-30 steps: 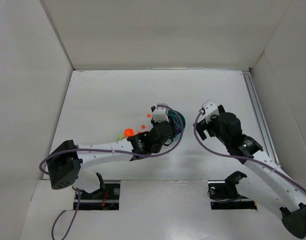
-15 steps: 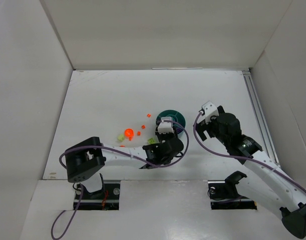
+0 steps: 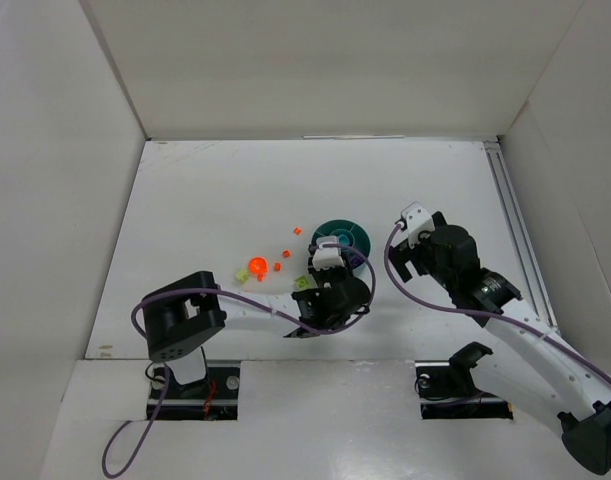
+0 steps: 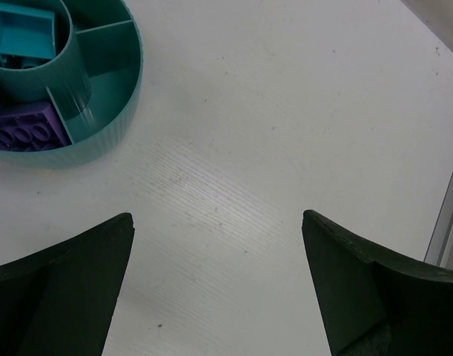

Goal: Sort the legos into containers by color

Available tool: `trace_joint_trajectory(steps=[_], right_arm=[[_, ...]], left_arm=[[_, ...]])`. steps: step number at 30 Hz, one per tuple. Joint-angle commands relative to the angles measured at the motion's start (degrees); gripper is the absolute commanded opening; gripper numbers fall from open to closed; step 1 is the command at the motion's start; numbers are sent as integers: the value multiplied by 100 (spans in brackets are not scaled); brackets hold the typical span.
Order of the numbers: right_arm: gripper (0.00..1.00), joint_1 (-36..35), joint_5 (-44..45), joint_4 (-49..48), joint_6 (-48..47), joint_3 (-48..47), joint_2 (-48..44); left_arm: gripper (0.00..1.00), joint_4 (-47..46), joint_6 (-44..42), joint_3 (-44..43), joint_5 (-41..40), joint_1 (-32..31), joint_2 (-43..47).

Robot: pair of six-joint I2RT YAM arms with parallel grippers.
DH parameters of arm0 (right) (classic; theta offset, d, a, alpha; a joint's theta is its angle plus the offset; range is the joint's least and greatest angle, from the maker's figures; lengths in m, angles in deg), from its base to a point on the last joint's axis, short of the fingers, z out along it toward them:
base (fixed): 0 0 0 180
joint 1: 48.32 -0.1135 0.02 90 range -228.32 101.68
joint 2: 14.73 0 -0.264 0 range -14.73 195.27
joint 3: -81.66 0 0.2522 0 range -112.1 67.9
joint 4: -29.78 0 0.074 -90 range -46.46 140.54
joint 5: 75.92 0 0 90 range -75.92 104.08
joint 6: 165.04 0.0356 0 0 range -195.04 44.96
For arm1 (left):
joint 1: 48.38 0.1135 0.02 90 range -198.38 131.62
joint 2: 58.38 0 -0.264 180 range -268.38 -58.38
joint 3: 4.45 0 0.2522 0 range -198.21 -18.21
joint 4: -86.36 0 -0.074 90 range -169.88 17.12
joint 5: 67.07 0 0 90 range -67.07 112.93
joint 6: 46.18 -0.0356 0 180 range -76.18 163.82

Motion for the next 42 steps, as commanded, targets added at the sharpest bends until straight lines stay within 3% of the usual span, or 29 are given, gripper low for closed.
trace_joint_trajectory(steps=[1, 9, 14, 19, 24, 27, 32, 36, 38, 42], right_arm=[[100, 24, 66, -206, 38, -24, -27], [100, 24, 66, -258, 38, -24, -27], [100, 24, 66, -258, 38, -24, -27], [100, 24, 14, -258, -67, -24, -132], [100, 24, -644, -452, -296, -24, -132], [100, -194, -952, -583, -533, -24, -80], [100, -2082, -181, -663, -691, -356, 533], [98, -2875, -197, -610, -928, -735, 1501], [97, -3173, -661, -785, -1130, -963, 1887], [95, -3745, -971, -847, -1807, -1420, 2863]], left_arm=[[31, -58, 330, -244, -273, -2, 1], [52, 205, 497, -244, -213, -2, 63], [60, 347, 550, -244, -107, -2, 360], [100, 680, 602, -104, 296, -55, 1072], [100, 1347, 418, 160, 657, -55, 2302], [100, 2214, 794, 309, 659, -3, 2768], [100, 3834, 1910, 414, 1360, 760, 3437], [100, 4634, 2201, 468, 1756, 1087, 3780], [100, 5117, 2403, 468, 1827, 1140, 3999], [100, 5374, 2326, 625, 2362, 1465, 4464]])
